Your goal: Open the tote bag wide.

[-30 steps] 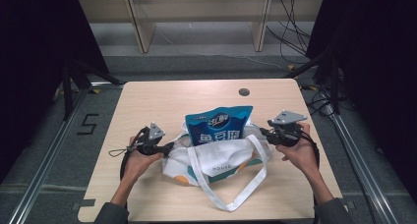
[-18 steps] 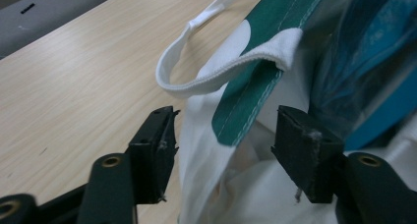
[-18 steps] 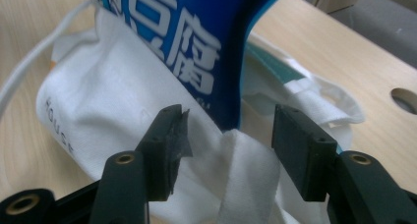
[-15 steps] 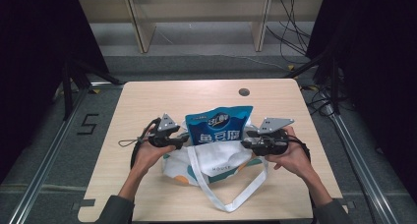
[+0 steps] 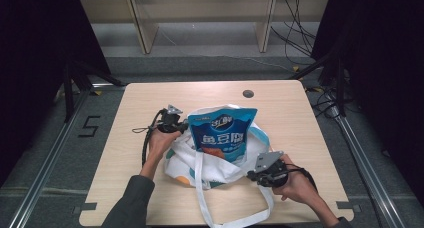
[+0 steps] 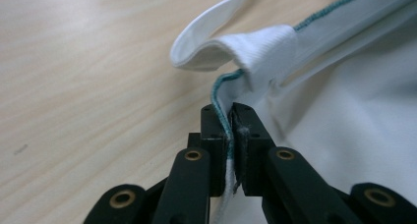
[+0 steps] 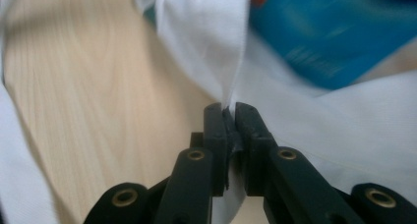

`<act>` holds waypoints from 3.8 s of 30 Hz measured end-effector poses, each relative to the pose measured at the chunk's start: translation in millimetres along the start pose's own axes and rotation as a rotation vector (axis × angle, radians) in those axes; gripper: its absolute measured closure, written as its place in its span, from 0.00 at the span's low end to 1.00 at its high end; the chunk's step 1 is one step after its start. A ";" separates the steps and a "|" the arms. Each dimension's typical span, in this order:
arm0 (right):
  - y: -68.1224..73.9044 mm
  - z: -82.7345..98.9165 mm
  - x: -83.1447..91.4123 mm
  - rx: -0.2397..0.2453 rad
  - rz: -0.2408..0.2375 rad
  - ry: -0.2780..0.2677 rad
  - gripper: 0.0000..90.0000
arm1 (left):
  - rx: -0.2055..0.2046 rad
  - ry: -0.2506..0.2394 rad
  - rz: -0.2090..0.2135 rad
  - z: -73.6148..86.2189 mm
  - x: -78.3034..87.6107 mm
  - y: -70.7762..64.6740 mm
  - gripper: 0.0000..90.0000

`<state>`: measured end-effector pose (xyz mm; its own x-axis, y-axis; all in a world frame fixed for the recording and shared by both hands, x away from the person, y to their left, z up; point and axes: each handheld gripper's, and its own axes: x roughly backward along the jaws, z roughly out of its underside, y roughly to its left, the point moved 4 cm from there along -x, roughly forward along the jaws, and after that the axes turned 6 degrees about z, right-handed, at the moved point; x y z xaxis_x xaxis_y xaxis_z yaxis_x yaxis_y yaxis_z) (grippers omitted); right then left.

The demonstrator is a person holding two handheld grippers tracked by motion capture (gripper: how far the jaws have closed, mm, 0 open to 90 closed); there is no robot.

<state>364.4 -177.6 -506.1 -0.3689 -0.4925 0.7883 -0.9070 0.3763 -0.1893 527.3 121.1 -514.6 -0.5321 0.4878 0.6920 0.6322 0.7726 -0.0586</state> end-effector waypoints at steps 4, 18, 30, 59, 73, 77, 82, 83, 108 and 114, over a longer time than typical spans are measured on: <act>7.3 4.0 -21.6 0.033 -0.004 0.043 0.94 | 0.029 0.029 0.007 11.0 -20.0 -2.1 0.90; -23.0 -20.3 43.3 -0.201 0.076 -0.204 0.60 | -0.026 -0.181 0.089 27.5 104.5 -53.7 0.47; -78.1 -28.7 57.3 -0.324 0.281 -0.274 0.57 | -0.124 -0.147 0.269 26.1 80.0 -102.9 0.36; -159.8 0.6 -63.1 -0.387 0.420 0.031 0.98 | -0.663 0.064 0.043 116.2 76.8 -153.7 0.91; -128.7 -33.3 34.7 -0.473 0.286 -0.211 0.69 | -0.424 -0.129 0.140 74.8 114.0 -139.2 0.54; -85.1 -41.5 51.5 -0.401 0.140 -0.224 0.66 | -0.397 -0.190 0.058 51.1 129.0 -123.7 0.48; -49.0 -48.7 57.8 -0.293 0.044 -0.223 0.60 | -0.328 -0.202 -0.025 24.9 122.1 -87.7 0.46; -45.8 -49.3 57.1 -0.266 0.036 -0.206 0.59 | -0.299 -0.180 -0.037 21.6 115.2 -79.5 0.46; 19.9 11.9 -9.0 -0.005 -0.036 0.092 0.94 | -0.104 0.006 -0.067 60.1 35.7 -13.5 0.89; 16.3 11.5 -3.8 -0.079 -0.055 0.069 0.82 | -0.100 -0.116 -0.092 35.5 73.1 -27.0 0.64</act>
<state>348.7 -178.6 -518.9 -0.3021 -0.4598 0.8350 -0.9054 0.4126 -0.1003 451.4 150.3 -488.0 -0.6482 0.4650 0.6030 0.6273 0.7750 0.0768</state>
